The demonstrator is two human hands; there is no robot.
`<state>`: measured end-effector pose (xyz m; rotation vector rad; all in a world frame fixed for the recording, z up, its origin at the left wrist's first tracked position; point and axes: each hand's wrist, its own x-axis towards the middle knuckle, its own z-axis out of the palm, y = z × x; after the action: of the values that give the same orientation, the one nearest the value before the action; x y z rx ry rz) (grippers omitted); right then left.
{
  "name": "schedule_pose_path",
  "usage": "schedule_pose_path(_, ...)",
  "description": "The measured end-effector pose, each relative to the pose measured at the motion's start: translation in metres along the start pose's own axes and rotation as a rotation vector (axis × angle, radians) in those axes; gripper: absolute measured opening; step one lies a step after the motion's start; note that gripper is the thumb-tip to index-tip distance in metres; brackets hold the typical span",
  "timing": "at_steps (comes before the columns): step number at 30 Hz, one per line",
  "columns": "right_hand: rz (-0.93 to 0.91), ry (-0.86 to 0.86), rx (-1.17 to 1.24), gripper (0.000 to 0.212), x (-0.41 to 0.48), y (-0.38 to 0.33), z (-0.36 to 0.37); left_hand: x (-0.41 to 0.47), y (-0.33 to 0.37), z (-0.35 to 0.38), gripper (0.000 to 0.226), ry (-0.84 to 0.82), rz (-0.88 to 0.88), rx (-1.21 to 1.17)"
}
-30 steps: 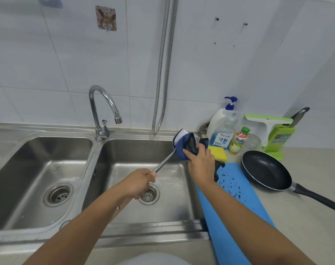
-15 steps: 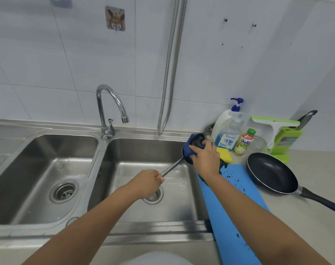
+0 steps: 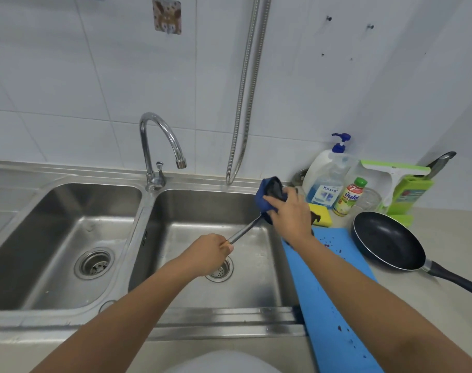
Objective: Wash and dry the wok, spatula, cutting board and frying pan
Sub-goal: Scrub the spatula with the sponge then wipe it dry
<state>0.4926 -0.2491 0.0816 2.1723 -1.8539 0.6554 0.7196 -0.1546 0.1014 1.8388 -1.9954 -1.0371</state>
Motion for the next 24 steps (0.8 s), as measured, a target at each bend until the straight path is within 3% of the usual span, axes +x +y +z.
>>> schedule_pose_path(2, 0.163, 0.010, 0.055, 0.035, 0.017, 0.007, -0.005, -0.002, 0.000, 0.000, 0.033, 0.013, 0.001, -0.043)
schedule_pose_path(5, 0.485, 0.064, 0.341, 0.036, 0.025, 0.009, -0.005, -0.005, -0.003, -0.002, 0.034, 0.034, 0.003, -0.074)
schedule_pose_path(10, 0.661, 0.071, 0.512, 0.041, -0.018, 0.001, 0.011, -0.013, -0.015, -0.001, 0.037, 0.040, -0.073, -0.178)
schedule_pose_path(12, 0.662, 0.058, 0.478, 0.040, -0.034, -0.007, 0.018, -0.014, -0.016, 0.003, 0.037, 0.037, -0.109, -0.219)
schedule_pose_path(16, 0.306, 0.005, 0.296, 0.039, -0.038, -0.026, 0.024, -0.014, -0.006, 0.005, 0.037, 0.059, -0.102, -0.221)
schedule_pose_path(24, 0.552, 0.134, 0.320, 0.039, -0.004, -0.006, 0.007, -0.018, 0.000, 0.004, 0.034, 0.047, -0.059, -0.166)
